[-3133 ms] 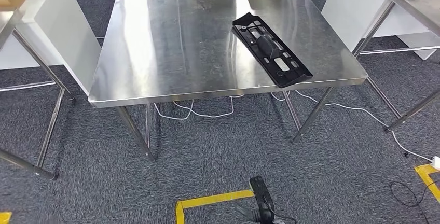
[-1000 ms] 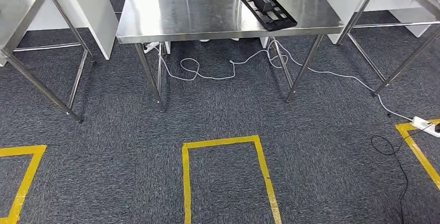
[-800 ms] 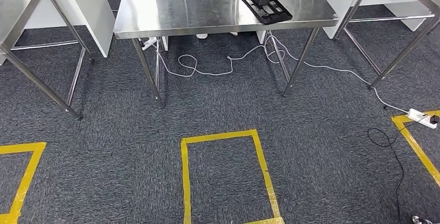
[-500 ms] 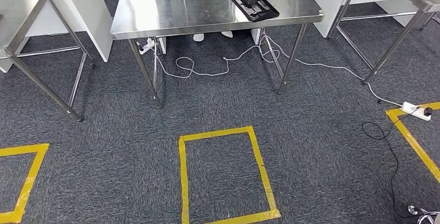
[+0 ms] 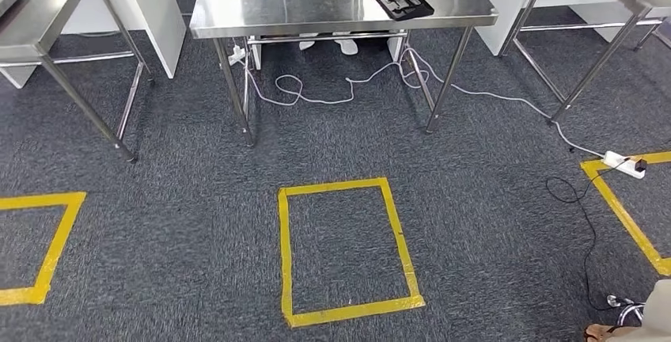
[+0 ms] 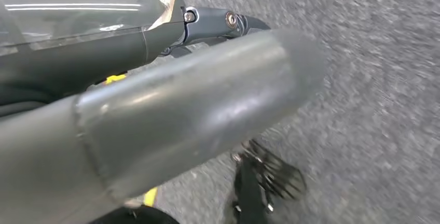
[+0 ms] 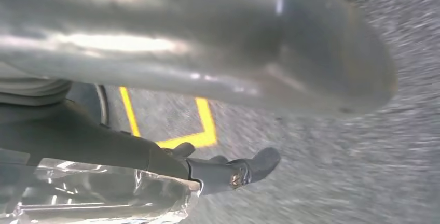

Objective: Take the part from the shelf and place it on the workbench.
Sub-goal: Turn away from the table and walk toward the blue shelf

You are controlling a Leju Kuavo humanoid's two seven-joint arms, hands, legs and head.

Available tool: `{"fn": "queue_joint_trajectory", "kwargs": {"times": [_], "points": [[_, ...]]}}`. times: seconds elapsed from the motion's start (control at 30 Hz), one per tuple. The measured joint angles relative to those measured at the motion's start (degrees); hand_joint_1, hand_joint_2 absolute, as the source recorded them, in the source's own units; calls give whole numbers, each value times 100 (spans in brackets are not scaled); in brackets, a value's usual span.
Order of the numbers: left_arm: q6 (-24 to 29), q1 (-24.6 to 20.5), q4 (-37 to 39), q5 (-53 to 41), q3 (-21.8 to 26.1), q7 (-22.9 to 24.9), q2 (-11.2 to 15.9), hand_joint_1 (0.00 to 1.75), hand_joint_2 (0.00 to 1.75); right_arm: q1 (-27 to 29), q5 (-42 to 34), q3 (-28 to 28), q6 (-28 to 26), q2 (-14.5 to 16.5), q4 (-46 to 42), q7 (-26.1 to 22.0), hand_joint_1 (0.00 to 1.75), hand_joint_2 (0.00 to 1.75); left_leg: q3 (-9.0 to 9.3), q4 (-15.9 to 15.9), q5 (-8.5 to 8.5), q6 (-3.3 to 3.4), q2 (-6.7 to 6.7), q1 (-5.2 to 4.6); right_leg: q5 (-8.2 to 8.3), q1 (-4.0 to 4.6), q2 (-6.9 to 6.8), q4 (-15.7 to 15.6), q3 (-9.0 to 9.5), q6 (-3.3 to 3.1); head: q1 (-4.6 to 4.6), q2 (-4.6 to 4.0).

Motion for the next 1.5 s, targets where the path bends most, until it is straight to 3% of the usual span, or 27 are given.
{"fn": "queue_joint_trajectory", "kwargs": {"times": [0.03,0.07,0.1,0.13,0.2,0.23,0.3,0.37,0.4,0.43,0.5,0.53,0.57,0.6,0.63,0.7,0.77,0.8,0.93,1.2,1.5], "points": [[11,3,1,-20,-19,17,2,0,0,7,-11,-15,-4,-1,1,17,0,0,-84,4,71,-11,9,-2,-162,-12,3,371,-56,18,12,0],[17,5,1,-38,-33,27,2,0,0,10,-20,-27,-7,-3,2,29,0,0,-168,9,137,-23,18,-3,-182,-24,5,656,-69,74,18,0],[18,6,2,-48,-43,33,2,0,0,12,-25,-36,-8,-5,3,32,0,0,-250,15,200,-40,28,-2,-82,-37,6,782,-2,152,24,0],[15,7,4,-56,-48,41,1,0,0,12,-31,-43,-8,-9,4,35,0,0,-329,24,260,-62,37,1,70,-53,6,671,189,226,29,0],[-4,6,11,-67,-60,60,3,0,0,8,-48,-49,-12,-14,4,37,0,0,-432,67,351,-117,46,-6,203,-85,7,-114,845,284,34,0],[-17,4,15,-72,-68,70,6,0,0,6,-60,-52,-15,-15,4,38,0,0,-466,100,385,-148,47,-15,134,-79,17,-586,1169,257,35,0],[-41,0,17,-78,-79,84,15,0,0,7,-78,-63,-20,-11,4,37,0,0,-507,149,440,-213,48,-38,-50,-45,28,-1098,1453,175,36,0],[-64,4,19,-78,-80,99,24,0,0,25,-85,-86,-23,-11,5,34,0,0,-536,190,452,-277,39,-16,-57,-72,22,-1131,1400,80,28,0],[-72,7,19,-78,-79,107,29,0,0,33,-87,-100,-24,-10,7,33,0,0,-580,280,358,-299,25,4,-28,-91,15,-1127,1376,18,25,0],[-77,12,20,-77,-79,111,33,0,0,40,-89,-114,-24,-9,8,32,0,0,-662,476,177,-320,8,22,9,-105,6,-1130,1342,-49,19,0],[-78,22,25,-76,-79,113,35,0,0,45,-92,-133,-24,-4,8,31,0,0,-917,1156,-320,-353,-17,37,76,-67,-8,-1126,1258,-155,11,0],[-78,26,27,-76,-79,113,35,0,0,50,-94,-138,-24,-2,9,32,0,0,-1032,1519,-502,-363,-22,37,103,-41,-12,-1124,1217,-180,9,0],[-78,30,29,-76,-79,113,36,0,0,57,-96,-140,-24,1,11,34,0,0,-1079,1751,-576,-363,-22,38,126,-16,-14,-1121,1186,-193,9,0],[-78,33,30,-77,-79,113,37,0,0,65,-99,-142,-24,3,13,40,0,0,-1027,1788,-538,-351,-22,38,143,7,-15,-1118,1165,-199,9,0],[-78,36,30,-78,-80,113,37,0,0,72,-103,-144,-24,4,16,49,0,0,-857,1590,-402,-325,-23,35,155,27,-13,-1113,1156,-199,8,0],[-81,34,30,-79,-81,113,43,0,0,73,-108,-146,-22,13,19,74,0,0,-330,794,-109,-226,-34,14,167,61,-12,-1100,1167,-191,12,0],[-85,29,30,-82,-82,110,53,0,0,65,-112,-148,-21,20,19,89,0,0,-12,251,2,-142,-45,-24,186,79,-13,-1089,1169,-157,16,0],[-86,28,31,-84,-82,109,57,0,0,61,-115,-148,-21,23,19,91,0,0,20,166,-8,-130,-45,-39,191,87,-15,-1077,1152,-138,15,0],[-86,29,34,-87,-86,109,59,0,0,55,-120,-150,-21,22,19,97,0,0,-44,113,37,-181,-42,-76,211,94,-17,-1054,1058,-122,21,0],[-88,28,40,-87,-134,109,57,0,0,62,-122,-180,-21,14,19,99,0,0,-72,123,64,-135,-42,-127,256,49,-15,-1055,1009,-52,19,0],[-87,29,40,-87,-173,115,57,0,0,64,-130,-189,-22,15,19,99,0,0,-75,127,71,-126,-42,-128,262,40,-15,-1054,1011,-43,17,0]]}}
